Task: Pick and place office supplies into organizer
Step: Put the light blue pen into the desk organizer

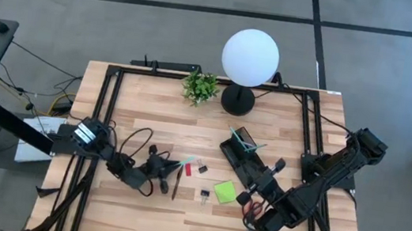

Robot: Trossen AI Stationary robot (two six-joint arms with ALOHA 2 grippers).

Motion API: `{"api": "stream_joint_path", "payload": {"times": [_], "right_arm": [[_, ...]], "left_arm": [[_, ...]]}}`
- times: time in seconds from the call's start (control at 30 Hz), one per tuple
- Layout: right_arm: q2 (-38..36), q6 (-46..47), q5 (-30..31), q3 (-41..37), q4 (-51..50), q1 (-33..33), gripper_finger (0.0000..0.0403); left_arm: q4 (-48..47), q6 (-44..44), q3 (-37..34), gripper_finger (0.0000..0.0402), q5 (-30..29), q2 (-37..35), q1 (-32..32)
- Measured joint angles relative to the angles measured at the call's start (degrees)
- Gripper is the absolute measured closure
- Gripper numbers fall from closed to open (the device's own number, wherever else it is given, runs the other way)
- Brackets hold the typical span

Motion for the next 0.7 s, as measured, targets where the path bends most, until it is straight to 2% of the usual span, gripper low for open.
{"api": "stream_joint_path", "payload": {"times": [0.1,0.17,0.23,0.3,0.37,0.47,0.57,0.7], "right_arm": [[-0.01,-0.68,0.10,1.30,-1.00,0.84,0.0327],[0.00,-2.87,0.11,2.41,-1.13,1.60,0.0327],[-0.02,-4.56,0.13,3.80,-1.11,2.48,0.0327],[0.00,-4.94,0.13,5.03,-1.13,3.24,0.0327],[-0.02,-4.94,0.11,5.88,-1.15,3.90,0.0327],[-0.02,-4.94,-0.03,6.18,-1.16,4.76,0.0327],[-0.02,-4.94,-0.22,6.18,-1.12,5.55,0.0327],[-0.02,-4.93,-1.33,6.18,-0.67,6.08,0.0327]], "left_arm": [[4.77,7.10,0.04,0.0379,5.21,-1.41,3.25],[4.70,9.68,0.04,0.0379,8.96,-4.02,6.19],[3.10,11.73,0.06,0.0379,14.94,-7.72,9.47],[-2.54,13.30,0.96,0.0379,22.21,-12.49,13.25],[-13.51,14.80,3.49,0.0379,29.23,-17.70,17.13],[-37.61,18.78,11.54,0.0379,35.61,-24.90,22.26],[-60.66,26.52,22.97,0.0379,36.72,-28.10,25.46],[-76.98,39.00,38.01,0.0379,38.44,-28.19,27.70]]}}
